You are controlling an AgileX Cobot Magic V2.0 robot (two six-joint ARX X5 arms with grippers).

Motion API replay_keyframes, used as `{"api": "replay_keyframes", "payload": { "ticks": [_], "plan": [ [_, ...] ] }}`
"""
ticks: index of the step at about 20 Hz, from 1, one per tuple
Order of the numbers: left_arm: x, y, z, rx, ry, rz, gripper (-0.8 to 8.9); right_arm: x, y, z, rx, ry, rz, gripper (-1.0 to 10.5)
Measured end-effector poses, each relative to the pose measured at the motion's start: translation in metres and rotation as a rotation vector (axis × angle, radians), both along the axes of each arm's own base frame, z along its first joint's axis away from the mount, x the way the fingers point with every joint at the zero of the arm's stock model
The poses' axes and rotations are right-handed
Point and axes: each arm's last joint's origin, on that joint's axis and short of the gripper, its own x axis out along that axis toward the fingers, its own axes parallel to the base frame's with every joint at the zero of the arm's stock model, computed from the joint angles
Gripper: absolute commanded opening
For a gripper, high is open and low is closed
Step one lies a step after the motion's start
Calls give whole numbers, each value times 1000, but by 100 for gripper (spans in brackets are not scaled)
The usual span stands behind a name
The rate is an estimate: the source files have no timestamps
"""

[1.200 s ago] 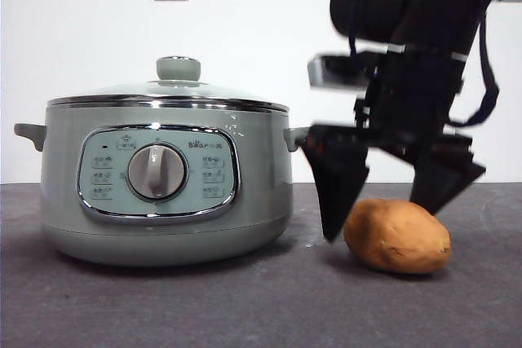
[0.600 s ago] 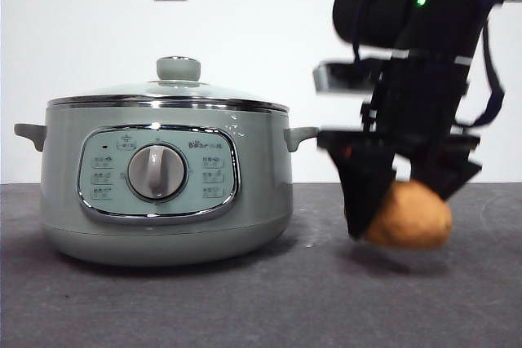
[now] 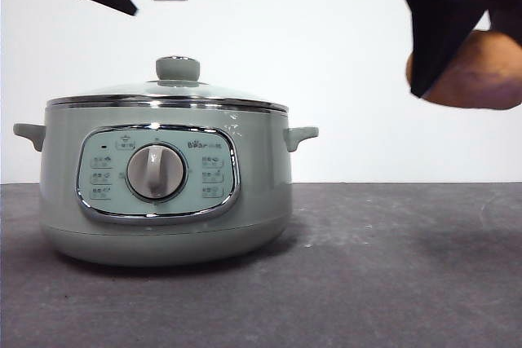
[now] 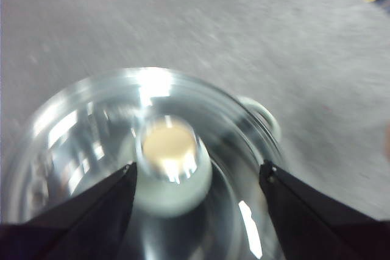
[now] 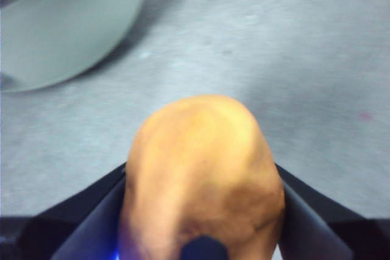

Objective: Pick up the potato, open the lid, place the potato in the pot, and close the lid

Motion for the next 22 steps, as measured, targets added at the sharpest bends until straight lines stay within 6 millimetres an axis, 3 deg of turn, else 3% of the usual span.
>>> {"api": "replay_keyframes", "payload": {
  "ticks": [3, 7, 12, 13, 15, 16, 22],
  "plan": [
    [22, -14, -4, 64, -1, 23, 346, -4, -4, 4, 10, -10, -7, -16],
    [45, -26, -27, 113, 62, 21, 346, -4, -6, 5, 14, -10, -20, -16],
    [55, -32, -42, 135, 98, 19, 339, -4, -6, 5, 14, -10, -21, -16],
    [55, -32, -43, 135, 99, 19, 303, -4, -6, 5, 14, -10, -21, -16],
    [55, -32, -43, 135, 99, 19, 31, -4, -6, 5, 14, -10, -21, -16],
    [55, -32, -43, 138, 98, 22, -5, -4, -6, 5, 14, -10, -21, -16],
    [55, -32, -41, 155, 90, 10, -8, -4, -6, 5, 15, -10, -22, -16]
  ]
}}
